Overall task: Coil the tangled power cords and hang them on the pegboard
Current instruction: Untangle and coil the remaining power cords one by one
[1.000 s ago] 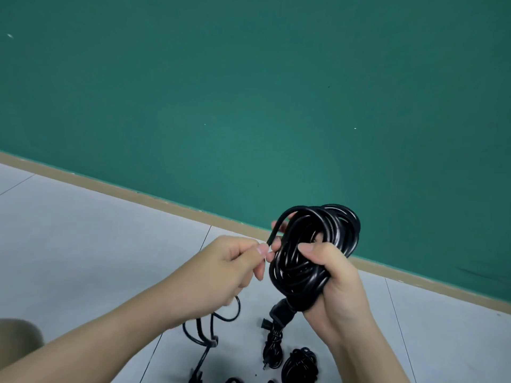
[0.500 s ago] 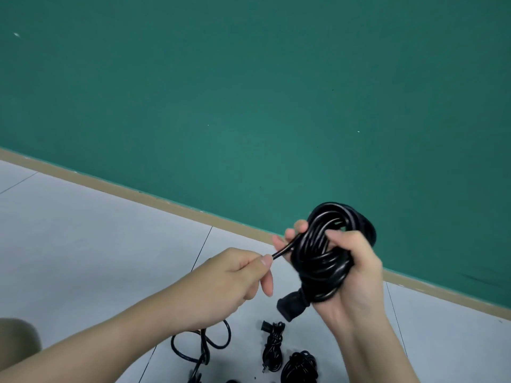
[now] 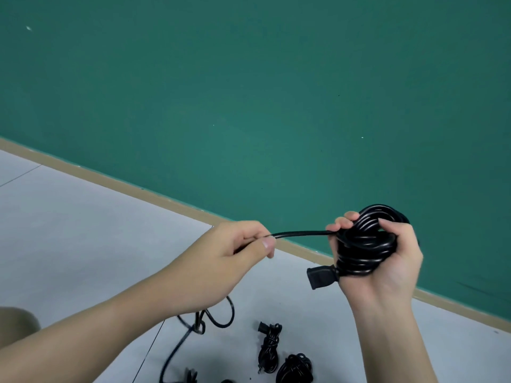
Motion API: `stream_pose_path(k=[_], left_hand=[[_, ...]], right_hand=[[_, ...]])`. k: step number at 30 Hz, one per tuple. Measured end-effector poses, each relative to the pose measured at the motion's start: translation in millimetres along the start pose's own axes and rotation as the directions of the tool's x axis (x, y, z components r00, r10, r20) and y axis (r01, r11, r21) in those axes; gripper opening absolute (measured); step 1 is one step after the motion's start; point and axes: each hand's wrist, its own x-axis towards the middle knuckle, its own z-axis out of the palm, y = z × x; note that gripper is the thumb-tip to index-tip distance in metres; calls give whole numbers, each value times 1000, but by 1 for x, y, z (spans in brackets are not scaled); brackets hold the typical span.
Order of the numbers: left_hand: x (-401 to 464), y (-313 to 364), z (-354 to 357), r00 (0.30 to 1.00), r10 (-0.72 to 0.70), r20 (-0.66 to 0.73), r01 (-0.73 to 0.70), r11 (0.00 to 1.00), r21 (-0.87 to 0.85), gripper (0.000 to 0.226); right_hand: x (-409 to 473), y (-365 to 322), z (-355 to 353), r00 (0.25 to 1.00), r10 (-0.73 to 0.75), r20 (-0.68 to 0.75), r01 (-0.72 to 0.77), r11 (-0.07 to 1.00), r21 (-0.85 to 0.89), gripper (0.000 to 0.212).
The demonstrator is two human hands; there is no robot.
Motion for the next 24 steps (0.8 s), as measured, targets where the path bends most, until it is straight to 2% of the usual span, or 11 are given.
stream_pose_path(k=[3,7,11,13,16,20,24], left_hand=[[2,0,-2,995,55,-81,-59,997,-52,22],[4,-1,-2,992,44,-122,-51,997,-60,23],[4,-2,-4,998,23,-60,-29,995,-97,23],[2,2,-6,1000,12,11,-10,986,-165,24],[2,9,-14,998,37,55,-21,966,-257,25],[2,11,-25,998,39,41,-27,968,-250,35],[-2,12,-23,1000,6,25,-1,978,-210,27]], right_hand=[[0,-4,0,996,-83,-40,80,995,-64,16],[-1,-1,-2,981,-182,-67,169,973,-160,9],[-6,4,-3,945,-326,-13,295,872,-391,14],[-9,4,-5,933,-343,107,346,779,-523,15],[-14,4,-7,930,-217,295,365,626,-690,28],[-21,12,-3,885,-20,465,415,486,-769,34],[-26,26,3,845,185,502,392,425,-816,40]])
